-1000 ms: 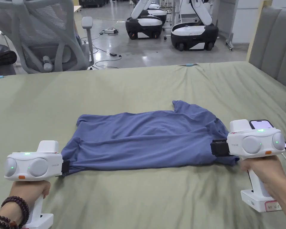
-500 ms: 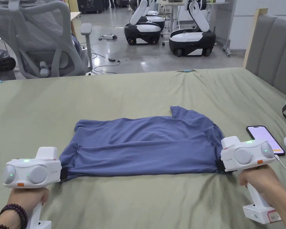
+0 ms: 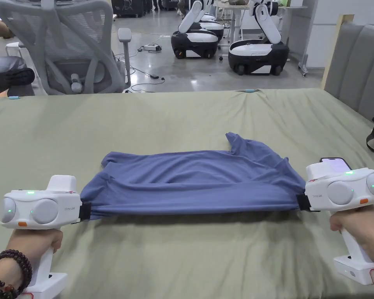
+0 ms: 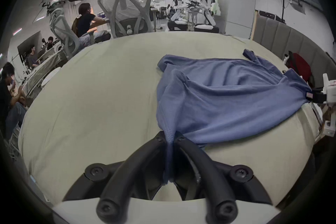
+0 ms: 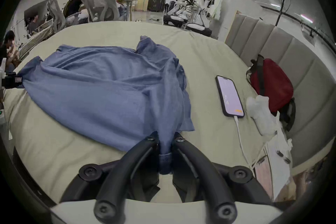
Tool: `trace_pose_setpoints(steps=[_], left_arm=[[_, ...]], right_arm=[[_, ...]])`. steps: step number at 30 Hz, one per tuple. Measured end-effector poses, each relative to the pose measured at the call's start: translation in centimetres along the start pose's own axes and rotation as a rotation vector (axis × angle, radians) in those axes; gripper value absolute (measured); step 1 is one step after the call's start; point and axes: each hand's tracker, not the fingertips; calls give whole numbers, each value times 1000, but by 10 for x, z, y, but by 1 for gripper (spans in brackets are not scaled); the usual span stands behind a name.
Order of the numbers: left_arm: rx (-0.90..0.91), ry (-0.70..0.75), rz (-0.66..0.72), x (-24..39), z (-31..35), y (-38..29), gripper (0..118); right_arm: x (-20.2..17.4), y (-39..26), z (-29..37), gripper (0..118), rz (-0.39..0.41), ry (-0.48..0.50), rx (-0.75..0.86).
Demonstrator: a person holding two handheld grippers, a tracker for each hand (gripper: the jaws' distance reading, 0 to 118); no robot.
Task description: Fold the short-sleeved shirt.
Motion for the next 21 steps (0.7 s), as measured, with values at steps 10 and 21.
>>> trace_pose_setpoints(steps=[10, 21], left_arm=[[-33, -26, -4, 3, 19, -62, 4], [-38, 51, 34, 4, 9, -61, 80]], right_arm=[[-7, -61, 6, 10, -5, 23, -77], [-9, -68, 2, 90, 51, -73, 21]])
